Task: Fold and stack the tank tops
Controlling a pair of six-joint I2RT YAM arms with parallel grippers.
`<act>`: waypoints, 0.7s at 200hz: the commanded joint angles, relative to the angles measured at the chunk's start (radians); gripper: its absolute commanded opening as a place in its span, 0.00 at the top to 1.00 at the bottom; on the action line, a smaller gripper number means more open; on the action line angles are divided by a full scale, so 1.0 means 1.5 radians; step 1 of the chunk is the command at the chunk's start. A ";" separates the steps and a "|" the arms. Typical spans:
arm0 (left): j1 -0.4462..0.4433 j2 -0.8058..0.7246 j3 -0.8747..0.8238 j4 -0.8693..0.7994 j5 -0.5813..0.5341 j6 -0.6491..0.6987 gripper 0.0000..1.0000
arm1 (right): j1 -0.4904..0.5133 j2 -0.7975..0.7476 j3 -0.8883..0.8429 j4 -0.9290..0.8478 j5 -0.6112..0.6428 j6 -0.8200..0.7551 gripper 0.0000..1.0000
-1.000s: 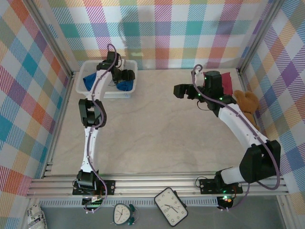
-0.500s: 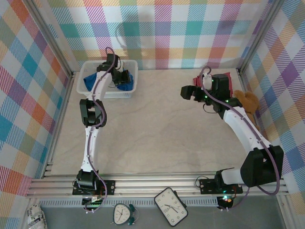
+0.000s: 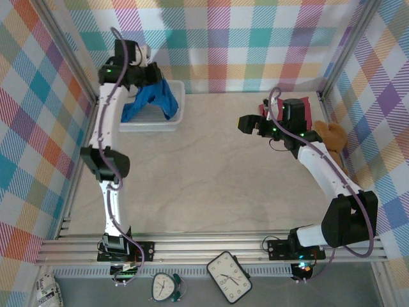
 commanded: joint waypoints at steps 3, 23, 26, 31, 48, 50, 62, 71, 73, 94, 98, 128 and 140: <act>-0.018 -0.107 0.003 -0.030 0.003 0.019 1.00 | 0.007 0.008 -0.003 0.038 -0.037 0.000 0.01; -0.045 -0.178 0.003 -0.024 0.001 0.018 1.00 | 0.009 0.006 0.002 0.040 -0.040 -0.011 0.01; -0.052 -0.190 0.003 -0.023 -0.001 0.018 1.00 | 0.009 0.005 0.002 0.039 -0.039 -0.014 0.01; -0.061 -0.207 0.002 -0.018 -0.004 0.018 1.00 | 0.009 0.004 0.003 0.039 -0.039 -0.016 0.01; -0.089 -0.259 -0.014 0.009 0.015 -0.004 1.00 | 0.010 -0.005 0.002 0.039 -0.043 -0.030 0.01; -0.092 -0.264 -0.018 0.013 0.020 -0.010 1.00 | 0.010 -0.008 0.001 0.039 -0.044 -0.032 0.01; -0.109 -0.293 -0.050 0.037 0.045 -0.053 1.00 | 0.010 -0.021 -0.007 0.039 -0.039 -0.044 0.01; -0.127 -0.316 -0.085 0.051 0.059 -0.078 1.00 | 0.011 -0.035 -0.016 0.034 -0.033 -0.057 0.01; -0.130 -0.321 -0.094 0.054 0.061 -0.083 1.00 | 0.011 -0.039 -0.019 0.033 -0.032 -0.060 0.01; -0.188 -0.386 -0.234 0.122 0.069 -0.144 1.00 | 0.015 -0.086 -0.063 0.037 -0.025 -0.090 0.01; -0.201 -0.398 -0.260 0.140 0.064 -0.159 1.00 | 0.016 -0.097 -0.074 0.042 -0.025 -0.096 0.01; -0.273 -0.496 -0.545 0.340 0.070 -0.339 0.99 | 0.040 -0.178 -0.162 0.059 0.002 -0.132 0.02; -0.298 -0.522 -0.652 0.393 0.047 -0.404 0.98 | 0.055 -0.211 -0.198 0.060 0.014 -0.145 0.03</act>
